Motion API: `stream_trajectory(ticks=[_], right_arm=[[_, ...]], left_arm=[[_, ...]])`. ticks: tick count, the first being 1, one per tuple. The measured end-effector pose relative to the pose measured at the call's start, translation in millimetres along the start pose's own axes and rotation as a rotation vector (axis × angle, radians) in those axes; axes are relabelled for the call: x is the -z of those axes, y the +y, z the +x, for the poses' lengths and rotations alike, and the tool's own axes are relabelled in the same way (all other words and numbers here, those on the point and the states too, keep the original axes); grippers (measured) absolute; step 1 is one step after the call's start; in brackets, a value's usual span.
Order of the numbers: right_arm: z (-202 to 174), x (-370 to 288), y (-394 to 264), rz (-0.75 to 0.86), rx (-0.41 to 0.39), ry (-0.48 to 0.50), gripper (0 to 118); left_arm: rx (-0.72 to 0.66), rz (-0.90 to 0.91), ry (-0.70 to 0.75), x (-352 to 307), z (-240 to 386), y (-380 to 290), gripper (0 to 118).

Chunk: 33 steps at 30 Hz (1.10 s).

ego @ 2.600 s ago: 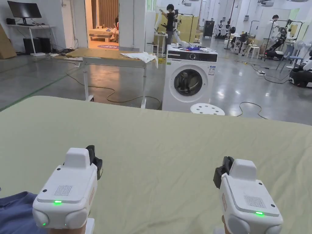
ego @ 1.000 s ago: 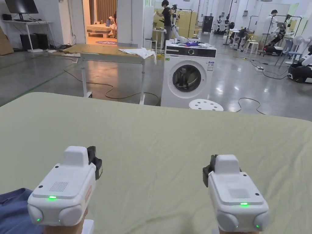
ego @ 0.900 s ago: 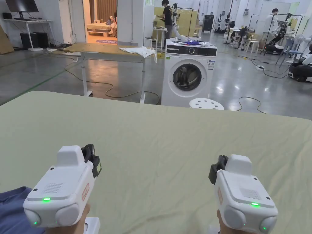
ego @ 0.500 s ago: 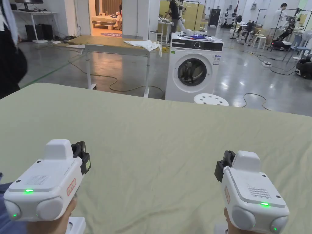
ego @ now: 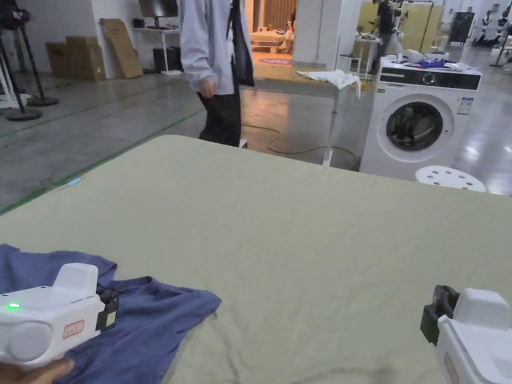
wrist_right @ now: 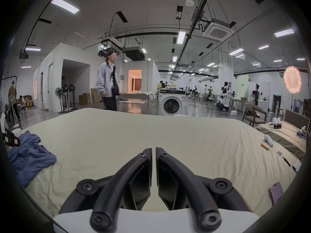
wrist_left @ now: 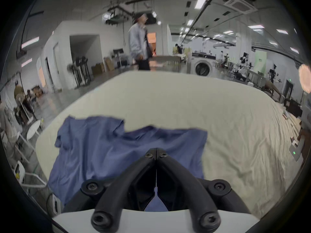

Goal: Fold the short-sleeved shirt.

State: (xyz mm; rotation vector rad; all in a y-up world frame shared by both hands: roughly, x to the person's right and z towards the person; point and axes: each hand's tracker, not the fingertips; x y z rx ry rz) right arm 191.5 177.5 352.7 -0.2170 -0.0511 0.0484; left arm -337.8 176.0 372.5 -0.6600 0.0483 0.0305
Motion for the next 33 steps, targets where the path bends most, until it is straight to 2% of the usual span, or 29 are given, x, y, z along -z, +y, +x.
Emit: stream_trajectory(ticks=[3, 4, 5, 6, 7, 8, 9, 11, 13, 15, 17, 18, 21, 22, 26, 33], right_arm=[[-2.3, -1.1, -5.5, -0.010, -0.008, 0.008, 4], [-2.5, -1.7, -7.2, -0.011, -0.014, 0.010, 4], [-2.3, -2.1, -8.7, -0.014, -0.019, 0.010, 4], [-1.4, -2.4, -9.6, -0.018, -0.021, 0.012, 4], [-0.7, -2.3, -10.7, -0.023, -0.024, 0.012, 4], [-0.3, -2.2, -11.7, -0.027, -0.027, 0.010, 4], [0.2, -2.2, -12.4, -0.031, -0.028, 0.007, 4], [1.4, -2.2, -13.3, -0.039, -0.028, 0.002, 4], [2.3, -2.0, -14.3, -0.047, -0.023, 0.000, 4], [3.6, -2.4, -15.4, -0.052, -0.022, -0.001, 4], [3.6, -3.3, -16.1, -0.053, -0.029, -0.001, 4], [2.8, -4.4, -15.4, -0.052, -0.032, -0.003, 4], [2.2, -4.8, -15.4, -0.053, -0.028, 0.000, 4], [2.2, -3.9, -15.6, -0.054, -0.026, 0.001, 4], [1.1, -4.5, -16.2, -0.055, -0.018, 0.003, 4], [3.7, -7.9, -13.7, -0.045, -0.020, -0.001, 4]], left_arm=[[-0.052, -0.072, 0.034, 5.6, -34.8, -10.0, 2], [-0.060, -0.078, 0.039, 9.7, -46.7, -13.1, 9], [-0.080, -0.097, 0.054, 14.2, -56.3, -16.3, 20], [-0.099, -0.127, 0.060, 18.5, -63.6, -18.7, 37], [-0.128, -0.161, 0.044, 24.6, -71.3, -21.5, 64], [-0.147, -0.192, 0.040, 27.9, -72.6, -24.1, 77], [-0.153, -0.216, 0.019, 32.3, -74.0, -26.5, 85], [-0.158, -0.256, -0.006, 44.7, -74.7, -32.8, 87], [-0.094, -0.301, 0.006, 56.6, -67.0, -39.2, 87], [0.032, -0.274, 0.055, 56.5, -51.7, -40.5, 87], [0.099, -0.257, 0.077, 55.3, -42.9, -40.4, 74], [0.080, -0.257, 0.058, 54.6, -39.9, -40.8, 64], [0.064, -0.232, 0.052, 52.7, -36.6, -42.0, 11], [0.076, -0.229, 0.056, 53.5, -36.5, -43.2, 0], [0.093, -0.213, 0.051, 51.7, -40.8, -46.3, 0], [-0.034, -0.013, 0.035, 20.7, -55.9, -36.5, 0]])
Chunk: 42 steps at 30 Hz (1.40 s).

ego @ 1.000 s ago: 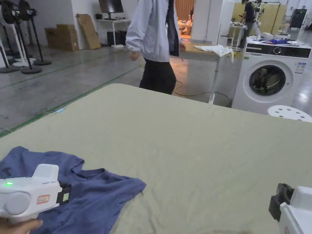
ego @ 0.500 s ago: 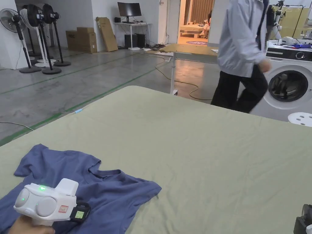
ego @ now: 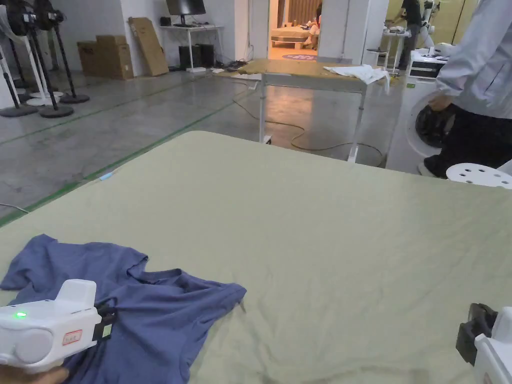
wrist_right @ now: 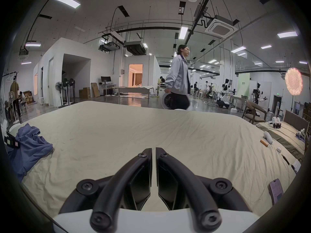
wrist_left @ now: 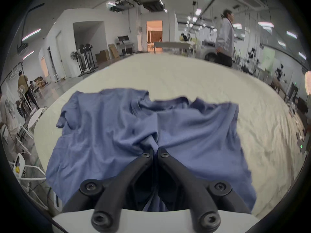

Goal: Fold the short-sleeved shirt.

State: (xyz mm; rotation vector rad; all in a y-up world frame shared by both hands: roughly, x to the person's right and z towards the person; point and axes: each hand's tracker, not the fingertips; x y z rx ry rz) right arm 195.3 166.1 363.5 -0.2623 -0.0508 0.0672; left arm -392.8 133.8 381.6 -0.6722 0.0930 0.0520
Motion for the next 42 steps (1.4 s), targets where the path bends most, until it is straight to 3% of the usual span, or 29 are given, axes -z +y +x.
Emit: stream_trajectory(ticks=[5, 17, 29, 35, 42], right_arm=[[2.7, -3.4, 5.0, 0.012, 0.007, -0.004, 4], [19.1, -11.0, 13.8, 0.041, 0.027, -0.033, 4], [49.0, -33.5, 17.7, 0.074, 0.064, -0.077, 4], [75.3, -50.4, 16.3, 0.087, 0.092, -0.127, 4], [108.2, -72.9, 12.3, 0.091, 0.115, -0.202, 4]], left_arm=[[-0.131, 0.146, -0.048, -28.2, -15.8, 20.9, 0], [-0.086, 0.417, -0.114, -109.3, 30.5, 129.3, 0], [0.084, 0.527, -0.440, -137.9, 186.5, 220.4, 0], [0.155, 0.486, -0.639, -124.9, 289.4, 228.2, 0], [0.145, 0.408, -0.873, -115.5, 397.5, 217.1, 0]])
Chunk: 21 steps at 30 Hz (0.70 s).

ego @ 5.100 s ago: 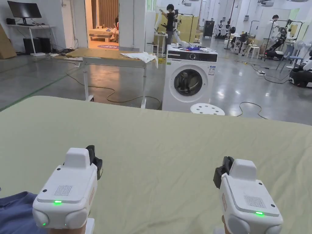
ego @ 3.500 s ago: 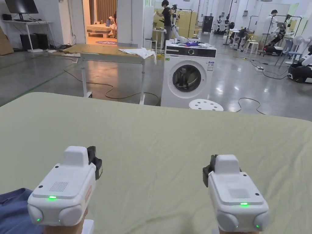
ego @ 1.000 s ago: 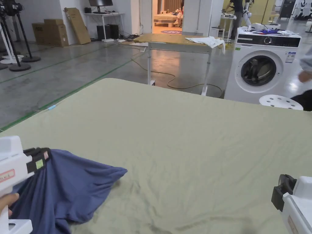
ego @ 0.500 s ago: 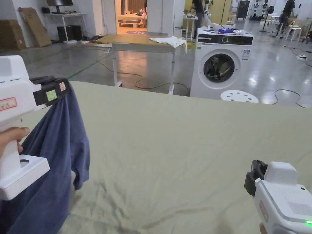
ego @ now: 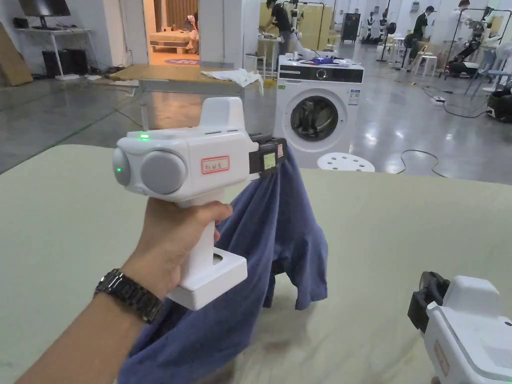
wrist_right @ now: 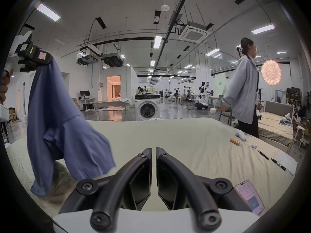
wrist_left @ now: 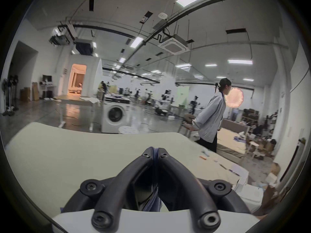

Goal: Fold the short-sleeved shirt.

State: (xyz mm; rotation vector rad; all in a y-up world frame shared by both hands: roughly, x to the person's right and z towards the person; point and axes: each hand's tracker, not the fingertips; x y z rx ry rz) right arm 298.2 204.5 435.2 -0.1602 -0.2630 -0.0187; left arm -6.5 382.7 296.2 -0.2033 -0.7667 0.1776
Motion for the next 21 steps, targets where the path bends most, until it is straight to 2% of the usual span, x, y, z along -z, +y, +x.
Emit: stream_trajectory(ticks=[4, 11, 12, 14, 15, 16, 17, 19, 21], right_arm=[[18.3, -9.4, 1.6, 0.001, -0.003, -0.042, 4], [37.7, -21.3, -1.9, -0.009, 0.006, -0.091, 3], [38.4, -21.4, -2.8, -0.011, 0.008, -0.093, 3], [37.8, -20.1, -4.3, -0.020, 0.011, -0.098, 3], [37.3, -18.7, -5.7, -0.027, 0.013, -0.097, 3], [36.1, -17.3, -6.9, -0.034, 0.018, -0.095, 3], [33.9, -16.2, -7.7, -0.040, 0.021, -0.090, 3], [29.2, -14.1, -8.2, -0.049, 0.021, -0.081, 3], [23.2, -12.3, -7.0, -0.051, 0.017, -0.064, 3]], left_arm=[[-0.009, -0.027, -0.085, 32.4, 26.6, -18.8, 0], [-0.017, -0.166, -0.101, 53.7, 38.7, -88.7, 3], [-0.023, -0.181, -0.090, 54.1, 37.0, -98.5, 8], [-0.051, -0.219, -0.090, 52.5, 32.1, -122.2, 26], [-0.058, -0.227, -0.074, 51.2, 28.5, -131.3, 26], [-0.067, -0.234, -0.071, 48.7, 24.3, -139.1, 32], [-0.077, -0.247, -0.056, 45.3, 21.5, -146.9, 43], [-0.090, -0.252, -0.028, 36.9, 13.0, -155.2, 77], [-0.109, -0.230, -0.004, 24.1, 3.3, -158.7, 82]])
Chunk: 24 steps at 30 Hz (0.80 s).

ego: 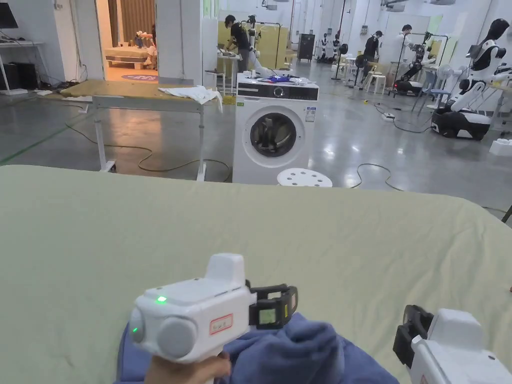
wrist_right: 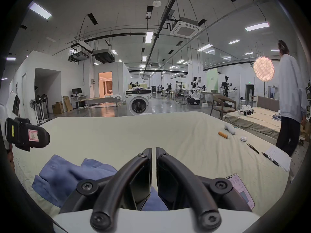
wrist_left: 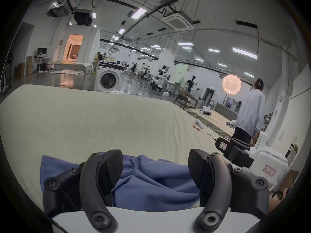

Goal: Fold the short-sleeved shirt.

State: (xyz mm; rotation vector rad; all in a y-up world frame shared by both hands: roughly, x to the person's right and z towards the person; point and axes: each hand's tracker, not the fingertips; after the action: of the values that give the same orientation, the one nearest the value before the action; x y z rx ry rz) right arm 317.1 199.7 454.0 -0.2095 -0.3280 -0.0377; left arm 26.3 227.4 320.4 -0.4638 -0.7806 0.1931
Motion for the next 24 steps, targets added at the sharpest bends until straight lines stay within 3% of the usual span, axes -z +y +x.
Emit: stream_trajectory(ticks=[3, 7, 9, 13, 15, 24], right_arm=[[-11.4, 2.4, 5.7, 0.005, -0.006, 0.032, 3], [-30.6, 9.7, 18.0, 0.031, -0.018, 0.072, 3], [-41.4, 12.7, 24.2, 0.051, -0.031, 0.084, 3], [-61.3, 16.5, 36.0, 0.086, -0.030, 0.109, 3], [-69.8, 18.8, 40.1, 0.099, -0.037, 0.113, 3], [-88.6, 23.3, 45.2, 0.114, -0.041, 0.150, 3]], left_arm=[[-0.007, 0.053, 0.061, -20.2, -18.5, -0.7, 83], [0.070, 0.160, 0.283, -53.0, -33.3, 2.4, 77], [0.084, 0.216, 0.368, -68.6, -38.7, 4.5, 62], [0.096, 0.283, 0.523, -93.3, -56.2, 5.3, 15], [0.107, 0.288, 0.574, -101.7, -62.6, 4.7, 3], [0.099, 0.132, 0.660, -116.7, -86.0, -0.6, 0]])
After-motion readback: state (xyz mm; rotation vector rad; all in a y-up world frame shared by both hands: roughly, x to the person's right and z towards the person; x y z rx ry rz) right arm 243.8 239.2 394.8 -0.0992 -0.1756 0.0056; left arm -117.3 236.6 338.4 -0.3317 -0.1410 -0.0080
